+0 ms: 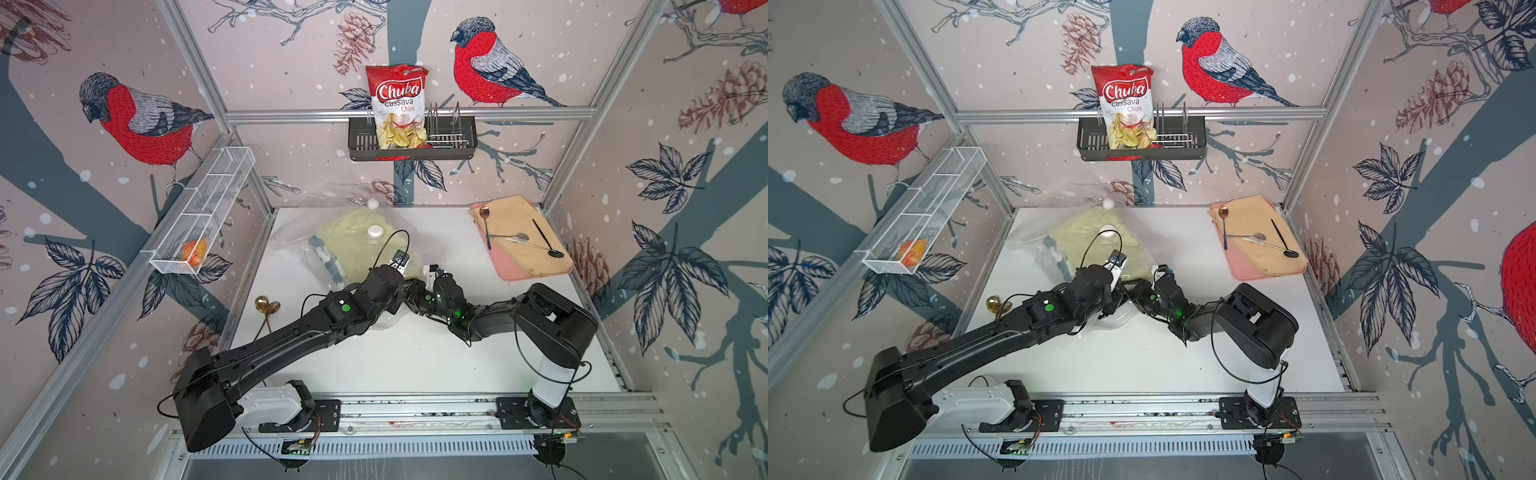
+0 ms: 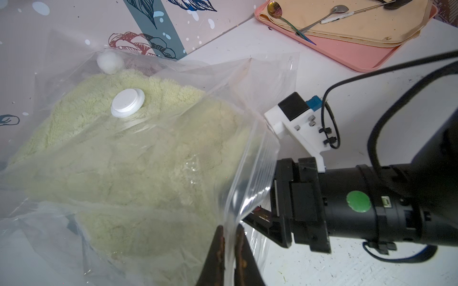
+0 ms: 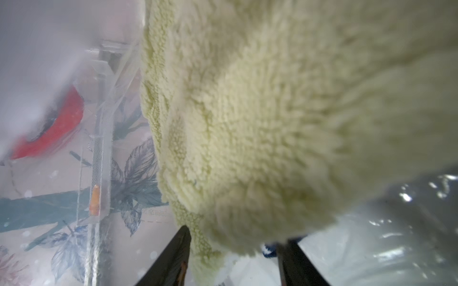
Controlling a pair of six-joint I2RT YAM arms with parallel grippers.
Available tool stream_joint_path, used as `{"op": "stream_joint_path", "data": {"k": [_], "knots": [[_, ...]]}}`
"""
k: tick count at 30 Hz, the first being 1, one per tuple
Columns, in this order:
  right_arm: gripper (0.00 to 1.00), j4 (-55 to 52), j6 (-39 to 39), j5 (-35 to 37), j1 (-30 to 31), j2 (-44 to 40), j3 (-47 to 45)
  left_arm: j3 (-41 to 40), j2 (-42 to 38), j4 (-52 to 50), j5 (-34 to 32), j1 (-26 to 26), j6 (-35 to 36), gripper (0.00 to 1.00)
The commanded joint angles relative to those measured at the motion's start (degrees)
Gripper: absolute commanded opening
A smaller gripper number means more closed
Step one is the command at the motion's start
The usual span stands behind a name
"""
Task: Take the blanket out of the vacuum bag
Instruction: Take out the blanket from the vacuum bag.
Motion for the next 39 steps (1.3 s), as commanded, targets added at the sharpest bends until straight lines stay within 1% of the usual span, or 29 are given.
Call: {"op": "stream_joint_path", "data": {"k": [1, 4, 7, 11, 17, 24, 30, 35, 39], "knots": [[0.55, -0.5, -1.5, -1.0, -0.7, 1.6, 2.7, -0.2, -0.5, 2.5, 0.1, 0.0, 0.9, 0.1], [0.54, -0.3, -1.3, -1.4, -1.2, 2.7, 3.4, -0.2, -0.7, 2.3, -0.2, 0.0, 1.0, 0.1], [0.53, -1.3, -2.1, -0.7, -1.0, 1.8, 3.4, -0.5, -1.1, 2.7, -0.8, 0.0, 1.1, 0.11], [0.54, -3.3, -2.8, -0.4, -0.3, 0.3, 3.0, -0.7, -1.3, 3.0, -0.6, 0.0, 1.2, 0.12], [0.61, 0.5, 0.0, -1.3, 1.1, 3.2, 1.6, -0.7, -1.5, 2.9, -0.9, 0.0, 1.2, 0.12], [0.6, 2.8, 0.1, -1.3, 1.1, 4.2, 2.9, -0.7, -1.4, 3.0, -1.0, 0.0, 1.2, 0.12], [0.55, 2.5, -0.3, -1.7, 0.7, 4.1, 3.9, -0.7, -1.7, 2.8, -1.3, 0.0, 1.3, 0.13], [0.41, 2.3, -2.1, -4.1, -0.6, 2.1, 4.9, -1.5, -3.4, 3.9, -2.5, 0.0, 1.7, 0.14], [0.36, 0.8, -3.1, -4.6, 0.1, -1.1, 4.5, -1.5, -3.6, 3.9, -3.0, 0.0, 1.8, 0.14]]}}
